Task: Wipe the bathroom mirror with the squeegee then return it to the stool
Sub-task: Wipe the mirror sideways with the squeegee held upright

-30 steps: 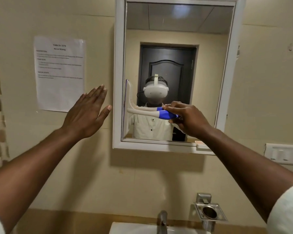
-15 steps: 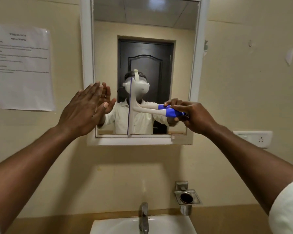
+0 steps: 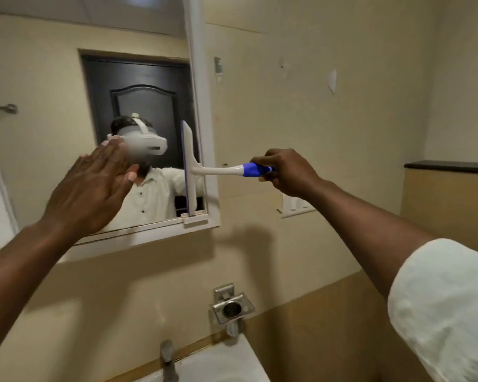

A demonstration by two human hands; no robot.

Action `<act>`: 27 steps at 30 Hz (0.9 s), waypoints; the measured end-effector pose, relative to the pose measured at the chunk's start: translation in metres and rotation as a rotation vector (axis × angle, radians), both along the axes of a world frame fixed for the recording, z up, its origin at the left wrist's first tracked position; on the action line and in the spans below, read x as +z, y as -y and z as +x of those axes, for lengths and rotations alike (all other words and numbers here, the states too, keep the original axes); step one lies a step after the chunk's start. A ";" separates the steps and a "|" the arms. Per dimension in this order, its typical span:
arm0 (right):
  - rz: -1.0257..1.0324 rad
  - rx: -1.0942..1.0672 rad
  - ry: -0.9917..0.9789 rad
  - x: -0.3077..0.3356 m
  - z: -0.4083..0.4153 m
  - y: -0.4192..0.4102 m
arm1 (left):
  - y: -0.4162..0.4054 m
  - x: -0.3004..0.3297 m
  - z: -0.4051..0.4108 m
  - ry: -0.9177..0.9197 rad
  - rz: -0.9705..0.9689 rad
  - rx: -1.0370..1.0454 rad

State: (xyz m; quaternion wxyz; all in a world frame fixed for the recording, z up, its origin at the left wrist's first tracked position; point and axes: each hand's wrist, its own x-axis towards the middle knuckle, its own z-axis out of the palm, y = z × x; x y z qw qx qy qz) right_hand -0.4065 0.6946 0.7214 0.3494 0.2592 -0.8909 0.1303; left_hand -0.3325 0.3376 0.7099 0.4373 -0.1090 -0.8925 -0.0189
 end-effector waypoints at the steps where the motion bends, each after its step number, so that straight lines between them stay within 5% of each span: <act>1: -0.001 -0.021 -0.007 0.001 0.000 -0.008 | -0.006 0.000 -0.005 -0.001 -0.011 -0.011; 19: 0.063 -0.016 -0.229 0.007 -0.005 -0.032 | -0.023 -0.002 -0.005 0.006 -0.027 -0.028; 27: -0.099 0.099 -0.236 0.009 0.000 -0.021 | -0.005 -0.009 0.012 0.039 0.020 0.011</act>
